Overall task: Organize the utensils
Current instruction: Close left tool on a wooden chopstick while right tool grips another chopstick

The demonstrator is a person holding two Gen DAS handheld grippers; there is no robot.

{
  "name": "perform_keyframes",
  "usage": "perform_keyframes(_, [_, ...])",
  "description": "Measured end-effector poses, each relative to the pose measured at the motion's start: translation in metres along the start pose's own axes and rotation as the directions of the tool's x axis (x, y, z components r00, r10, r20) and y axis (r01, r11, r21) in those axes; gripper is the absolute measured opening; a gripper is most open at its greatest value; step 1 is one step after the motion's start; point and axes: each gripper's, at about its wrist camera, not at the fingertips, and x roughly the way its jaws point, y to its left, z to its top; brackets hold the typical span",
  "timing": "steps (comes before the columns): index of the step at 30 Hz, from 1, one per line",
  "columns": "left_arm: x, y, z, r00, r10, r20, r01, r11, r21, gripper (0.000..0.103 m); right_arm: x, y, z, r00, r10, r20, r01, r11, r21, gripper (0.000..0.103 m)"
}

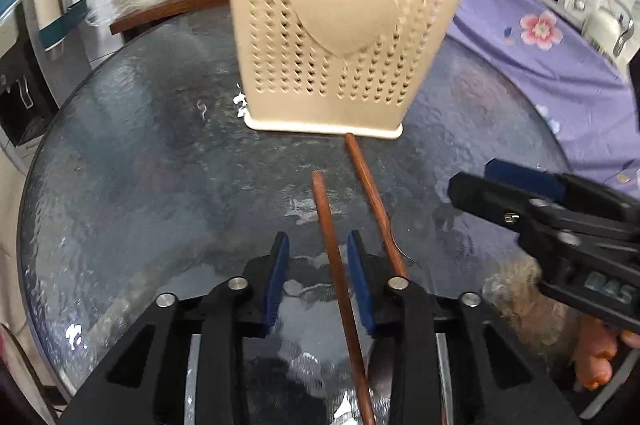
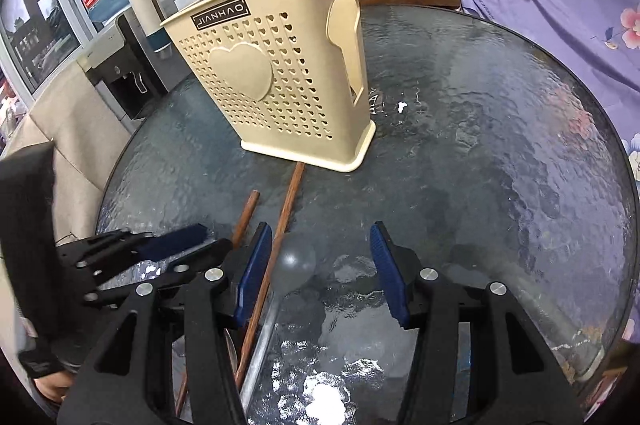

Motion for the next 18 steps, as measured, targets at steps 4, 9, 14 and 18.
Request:
perform_keyframes(4, [0.007,-0.003,0.002,1.000,0.028,-0.002,-0.028,0.999,0.016,0.023,0.005,0.001,0.000,1.000,-0.017,-0.006,0.017,1.000,-0.001,0.051])
perform_keyframes(9, [0.006,-0.002,0.001,0.999,0.053,0.000,-0.053,0.998,0.025,0.009,0.016,0.004,0.002,0.999,-0.035,-0.023,0.035,0.999,-0.001,0.044])
perform_keyframes(14, [0.000,0.020,-0.004,0.998,0.062,0.004,-0.061,0.998,-0.009,0.008,0.032,0.017,0.005,0.998,-0.050,-0.047,0.049,0.998,-0.030,0.043])
perform_keyframes(18, [-0.005,0.039,-0.007,0.998,0.069,0.006,-0.069,0.997,-0.045,0.007,0.045,0.035,0.009,0.995,-0.082,-0.053,0.078,0.994,-0.078,0.041])
